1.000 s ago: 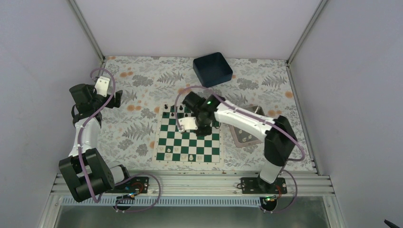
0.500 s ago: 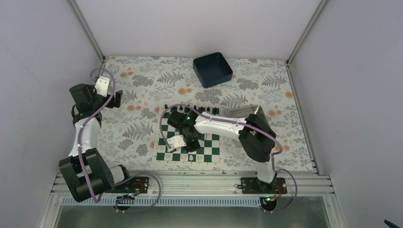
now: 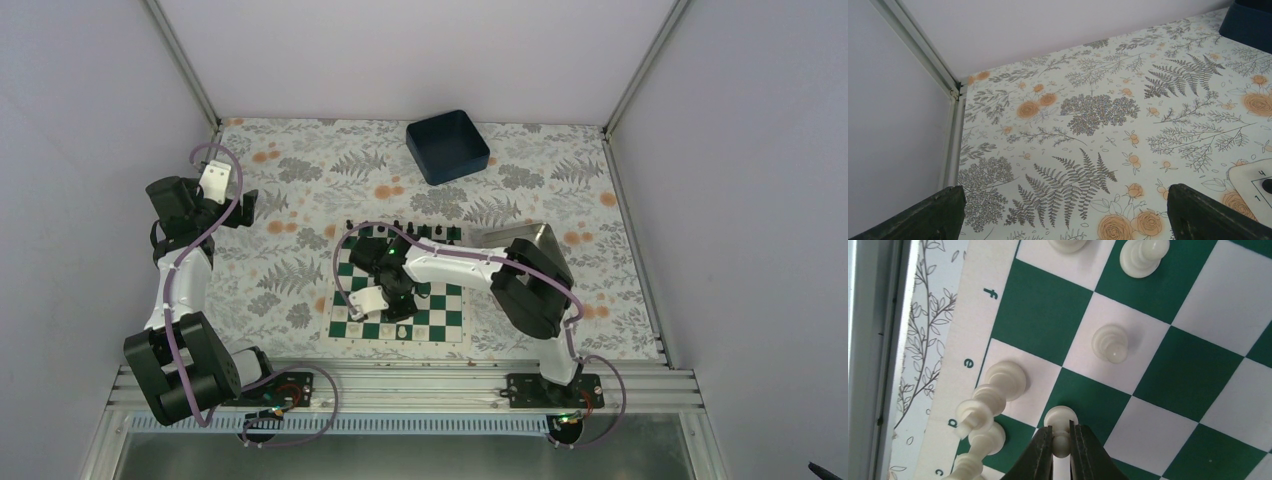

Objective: Set up the chess pieces on the board
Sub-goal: Place the chess piece on the chessboard, then pick up the chess piece from the storage box, then place the chess piece on the chessboard, then pick up the chess piece from the storage box, then place the chess piece on the chessboard.

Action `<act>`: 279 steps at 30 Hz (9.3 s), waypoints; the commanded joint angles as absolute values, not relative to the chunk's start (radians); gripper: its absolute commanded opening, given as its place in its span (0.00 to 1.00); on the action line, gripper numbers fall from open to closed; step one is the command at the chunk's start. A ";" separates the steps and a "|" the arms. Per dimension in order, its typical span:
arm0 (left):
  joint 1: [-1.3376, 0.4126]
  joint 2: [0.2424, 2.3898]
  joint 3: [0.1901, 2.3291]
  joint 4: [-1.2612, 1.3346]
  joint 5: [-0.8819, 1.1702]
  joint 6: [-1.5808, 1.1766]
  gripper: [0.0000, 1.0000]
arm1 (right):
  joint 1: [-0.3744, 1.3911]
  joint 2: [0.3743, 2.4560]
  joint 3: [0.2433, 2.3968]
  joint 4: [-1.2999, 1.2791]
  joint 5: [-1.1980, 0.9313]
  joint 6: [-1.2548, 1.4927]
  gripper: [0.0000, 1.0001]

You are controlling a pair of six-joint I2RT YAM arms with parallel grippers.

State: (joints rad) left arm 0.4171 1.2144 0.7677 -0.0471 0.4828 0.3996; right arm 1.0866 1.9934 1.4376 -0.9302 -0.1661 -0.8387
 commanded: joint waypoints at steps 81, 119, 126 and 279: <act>0.423 1.200 0.761 -0.045 0.508 0.394 1.00 | 0.138 1.704 1.045 -0.795 -0.111 -0.999 0.32; 0.423 1.195 0.763 -0.047 0.500 0.393 1.00 | 0.960 1.745 1.458 -1.061 -0.009 -0.781 0.07; 0.423 1.196 0.762 -0.048 0.502 0.394 1.00 | 1.060 1.837 1.393 -0.982 -0.052 -0.784 0.07; 0.423 1.213 0.752 -0.034 0.496 0.402 1.00 | 0.954 1.494 0.881 -0.882 -0.213 -0.724 0.08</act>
State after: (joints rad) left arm 0.4171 1.2114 0.7624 -0.0460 0.4892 0.3996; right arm 0.9356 1.4784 0.8856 -0.8875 -0.1841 -0.7387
